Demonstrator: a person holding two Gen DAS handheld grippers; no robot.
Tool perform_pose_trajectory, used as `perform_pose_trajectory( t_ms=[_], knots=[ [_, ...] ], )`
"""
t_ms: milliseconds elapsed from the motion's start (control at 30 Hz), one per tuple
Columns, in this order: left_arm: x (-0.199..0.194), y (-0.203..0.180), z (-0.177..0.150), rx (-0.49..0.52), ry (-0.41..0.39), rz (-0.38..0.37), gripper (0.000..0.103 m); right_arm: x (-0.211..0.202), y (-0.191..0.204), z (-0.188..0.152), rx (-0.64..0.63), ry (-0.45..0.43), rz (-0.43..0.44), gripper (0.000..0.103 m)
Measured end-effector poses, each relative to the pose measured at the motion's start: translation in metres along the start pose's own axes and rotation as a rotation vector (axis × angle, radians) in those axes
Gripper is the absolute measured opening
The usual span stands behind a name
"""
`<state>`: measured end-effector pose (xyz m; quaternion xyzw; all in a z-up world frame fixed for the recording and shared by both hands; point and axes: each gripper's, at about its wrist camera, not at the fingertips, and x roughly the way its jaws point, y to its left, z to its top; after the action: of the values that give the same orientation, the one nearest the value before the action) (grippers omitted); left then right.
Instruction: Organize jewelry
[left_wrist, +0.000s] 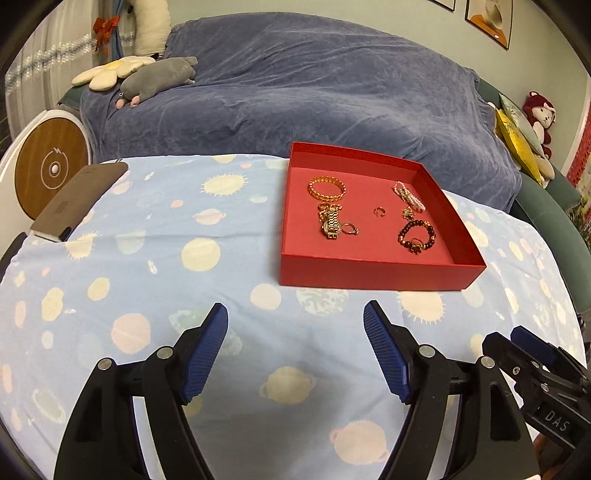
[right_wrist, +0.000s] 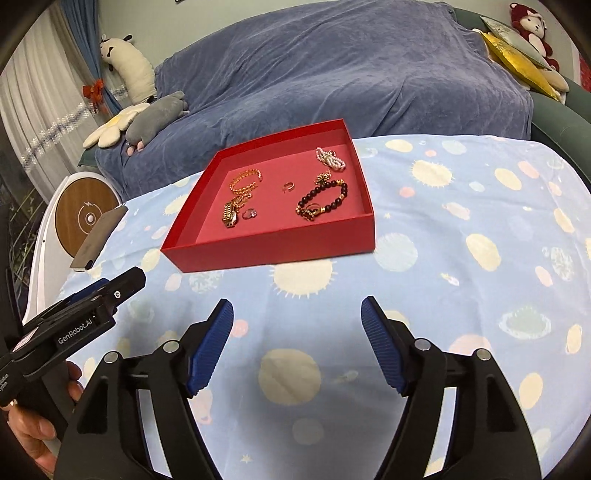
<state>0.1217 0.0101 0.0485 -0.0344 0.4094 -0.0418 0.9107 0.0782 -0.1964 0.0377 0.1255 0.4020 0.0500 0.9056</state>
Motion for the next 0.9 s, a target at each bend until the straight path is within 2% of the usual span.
perform_pose_trajectory(
  t_ms=[100, 167, 300, 567, 900],
  knots=[
    [-0.002, -0.001, -0.012, 0.017, 0.005, 0.013, 0.077, -0.001, 0.003, -0.008, -0.009, 0.01, 0.007, 0.071],
    [-0.001, -0.003, -0.016, 0.045, 0.009, 0.033, 0.086, 0.0, 0.007, -0.011, -0.044, 0.015, 0.002, 0.071],
    [0.007, -0.002, -0.026, 0.073, 0.014, 0.07, 0.086, 0.0, 0.009, -0.019, -0.081, -0.001, -0.038, 0.079],
    [0.018, -0.007, -0.032, 0.083, 0.047, 0.056, 0.086, 0.012, 0.011, -0.024, -0.087, 0.015, -0.058, 0.083],
    [0.023, -0.018, -0.034, 0.094, 0.061, 0.048, 0.086, 0.013, 0.021, -0.028, -0.165, -0.02, -0.109, 0.092]
  ],
)
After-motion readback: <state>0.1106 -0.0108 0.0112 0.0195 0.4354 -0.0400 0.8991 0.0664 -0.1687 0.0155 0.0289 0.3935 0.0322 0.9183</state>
